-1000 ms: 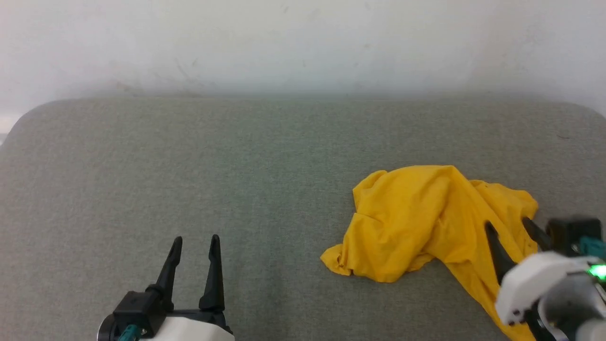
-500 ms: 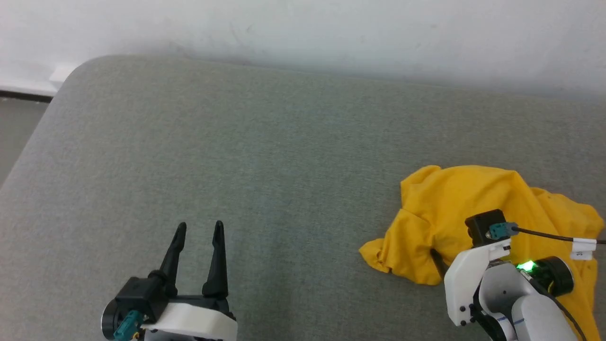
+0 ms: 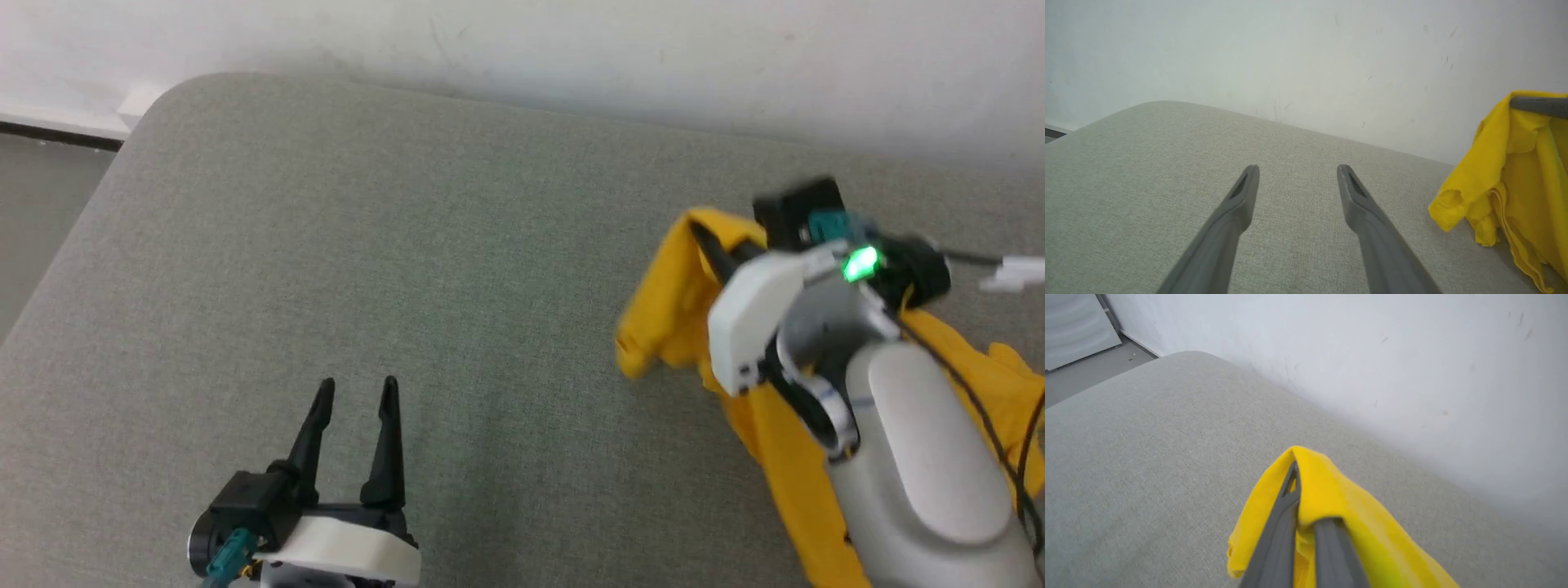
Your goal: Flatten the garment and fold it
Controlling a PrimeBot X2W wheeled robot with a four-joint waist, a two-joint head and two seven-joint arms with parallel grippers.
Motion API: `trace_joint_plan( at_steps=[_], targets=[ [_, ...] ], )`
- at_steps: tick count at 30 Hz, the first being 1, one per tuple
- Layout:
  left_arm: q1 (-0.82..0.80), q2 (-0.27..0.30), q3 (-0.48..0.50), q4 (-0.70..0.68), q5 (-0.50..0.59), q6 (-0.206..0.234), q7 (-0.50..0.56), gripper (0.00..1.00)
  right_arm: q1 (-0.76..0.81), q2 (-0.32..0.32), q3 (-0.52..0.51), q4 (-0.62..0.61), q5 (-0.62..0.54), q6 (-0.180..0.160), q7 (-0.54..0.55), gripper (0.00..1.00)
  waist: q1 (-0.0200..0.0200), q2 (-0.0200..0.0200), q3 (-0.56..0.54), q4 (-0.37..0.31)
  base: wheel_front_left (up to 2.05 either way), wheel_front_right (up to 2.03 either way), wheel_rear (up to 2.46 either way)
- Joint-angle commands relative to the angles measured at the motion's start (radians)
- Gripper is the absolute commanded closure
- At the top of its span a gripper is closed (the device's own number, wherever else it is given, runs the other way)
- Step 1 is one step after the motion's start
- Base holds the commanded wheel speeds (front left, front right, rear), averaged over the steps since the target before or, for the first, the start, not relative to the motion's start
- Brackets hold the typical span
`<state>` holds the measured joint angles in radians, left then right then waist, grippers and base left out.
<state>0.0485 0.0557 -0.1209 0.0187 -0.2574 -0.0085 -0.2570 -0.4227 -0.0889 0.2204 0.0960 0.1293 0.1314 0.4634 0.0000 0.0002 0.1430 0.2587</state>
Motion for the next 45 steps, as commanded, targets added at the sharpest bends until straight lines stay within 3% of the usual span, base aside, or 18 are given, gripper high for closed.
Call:
trace_joint_plan(
  at_steps=[1,8,16,17,18,20,24,29,32,39,45],
  targets=[
    [-0.026,-0.005,-0.007,0.003,-0.009,-0.003,-0.005,0.0,-0.05,0.003,0.009,0.013,0.011,-0.001,0.001,1.0,0.0,-0.0002,0.018,0.009,0.0,0.0,0.0],
    [-0.081,-0.005,-0.047,0.03,-0.039,-0.014,-0.005,0.0,-0.301,0.031,0.064,0.267,-0.021,-0.001,-0.038,1.0,0.0,-0.0002,0.09,0.064,0.0,0.0,0.0],
    [-0.154,-0.005,-0.106,0.069,-0.075,-0.021,-0.005,0.0,-0.423,0.038,0.091,0.619,-0.037,-0.001,-0.11,1.0,0.0,-0.0002,0.15,0.146,0.0,0.0,0.0],
    [-0.16,-0.005,-0.111,0.073,-0.079,-0.02,-0.005,0.0,-0.431,0.038,0.089,0.654,-0.044,-0.001,-0.114,0.91,0.0,-0.0002,0.153,0.151,0.0,0.0,0.0],
    [-0.165,-0.005,-0.116,0.077,-0.082,-0.018,-0.005,0.0,-0.438,0.038,0.087,0.686,-0.045,-0.001,-0.113,0.74,0.0,-0.0002,0.155,0.154,0.0,0.0,0.0],
    [-0.17,-0.005,-0.122,0.083,-0.087,-0.014,-0.005,0.0,-0.452,0.038,0.08,0.735,-0.038,-0.001,-0.108,0.0,0.0,-0.0002,0.154,0.155,0.0,0.0,0.0],
    [-0.165,-0.005,-0.119,0.097,-0.083,-0.007,-0.005,0.0,-0.475,0.038,0.129,0.767,0.029,-0.001,-0.118,0.0,0.0,-0.0002,0.125,0.132,0.0,0.0,0.0],
    [-0.125,-0.005,-0.087,0.1,-0.051,-0.003,-0.005,0.0,-0.456,0.039,0.21,0.744,0.191,-0.001,-0.102,0.0,0.0,-0.0002,0.047,0.07,0.0,0.0,0.0],
    [-0.09,-0.005,-0.062,0.091,-0.029,-0.002,-0.005,0.0,-0.429,0.039,0.201,0.71,0.231,-0.001,-0.145,0.0,0.0,-0.0002,-0.001,0.026,0.0,0.0,0.0],
    [-0.001,0.007,-0.017,0.053,0.001,0.005,-0.005,0.0,-0.197,-0.023,0.007,0.562,0.172,-0.001,-0.31,0.0,0.0,-0.0002,-0.083,-0.066,0.0,0.0,0.0],
    [0.047,0.02,-0.001,0.027,0.014,0.008,-0.005,0.0,0.14,-0.028,-0.24,0.266,0.061,-0.001,-0.339,0.0,0.0,-0.0002,-0.107,-0.125,0.0,0.0,0.0]
  ],
)
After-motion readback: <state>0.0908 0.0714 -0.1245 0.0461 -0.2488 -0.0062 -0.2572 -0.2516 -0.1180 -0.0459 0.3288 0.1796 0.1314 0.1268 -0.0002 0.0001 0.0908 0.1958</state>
